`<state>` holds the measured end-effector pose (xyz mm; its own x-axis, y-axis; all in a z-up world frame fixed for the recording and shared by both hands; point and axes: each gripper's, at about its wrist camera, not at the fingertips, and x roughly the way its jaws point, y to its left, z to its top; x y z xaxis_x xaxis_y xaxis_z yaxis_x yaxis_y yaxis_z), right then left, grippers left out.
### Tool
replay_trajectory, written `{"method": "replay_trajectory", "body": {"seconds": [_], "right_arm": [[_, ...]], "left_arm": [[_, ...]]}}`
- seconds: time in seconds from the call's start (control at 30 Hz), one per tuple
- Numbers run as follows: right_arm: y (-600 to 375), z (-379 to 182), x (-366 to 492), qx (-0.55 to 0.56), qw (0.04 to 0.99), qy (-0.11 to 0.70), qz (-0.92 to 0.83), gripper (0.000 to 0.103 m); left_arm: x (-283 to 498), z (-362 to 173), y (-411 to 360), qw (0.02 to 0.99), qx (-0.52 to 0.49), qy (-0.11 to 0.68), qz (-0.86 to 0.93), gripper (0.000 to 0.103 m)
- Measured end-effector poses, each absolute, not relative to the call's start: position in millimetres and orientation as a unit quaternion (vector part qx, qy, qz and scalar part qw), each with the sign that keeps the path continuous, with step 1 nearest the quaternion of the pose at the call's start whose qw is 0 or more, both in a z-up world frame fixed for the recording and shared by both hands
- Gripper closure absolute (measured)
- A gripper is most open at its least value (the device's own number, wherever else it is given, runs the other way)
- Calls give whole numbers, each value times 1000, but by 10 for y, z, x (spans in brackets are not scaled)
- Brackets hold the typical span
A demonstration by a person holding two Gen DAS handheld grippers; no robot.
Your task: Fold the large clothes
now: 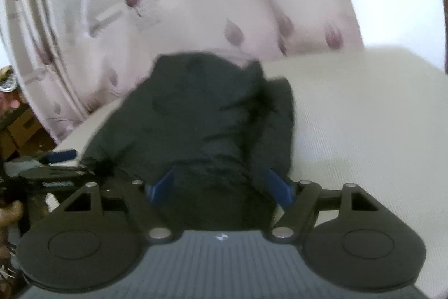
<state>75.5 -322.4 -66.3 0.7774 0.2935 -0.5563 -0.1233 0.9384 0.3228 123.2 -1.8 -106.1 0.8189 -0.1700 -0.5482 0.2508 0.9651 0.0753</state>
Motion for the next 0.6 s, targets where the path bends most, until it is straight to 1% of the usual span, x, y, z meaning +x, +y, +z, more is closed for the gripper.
{"method": "replay_trajectory", "body": {"seconds": [0.13,0.23,0.3,0.33,0.4,0.47,0.6], "right_arm": [[-3229,-867,843,165,917,340,125,26],[-3193,-932,905,178,912,342,143,27],[-3188,-1001,918,185,908,342,154,40],[-3176,-1009,912,183,909,340,157,43],[-3176,-1012,884,182,908,338,169,55],[-3170,-998,840,187,902,342,184,58],[-3145,-982,700,189,894,352,202,59]], "left_arm": [[1366,-1178,133,939,-1,310,-149,0],[1351,-1211,147,938,0,308,-160,0],[1321,-1222,116,937,6,309,-163,1],[1297,-1226,106,937,8,308,-163,4],[1243,-1221,92,938,16,308,-159,7],[1146,-1202,79,937,20,311,-156,12],[886,-1189,131,937,39,309,-159,12]]}}
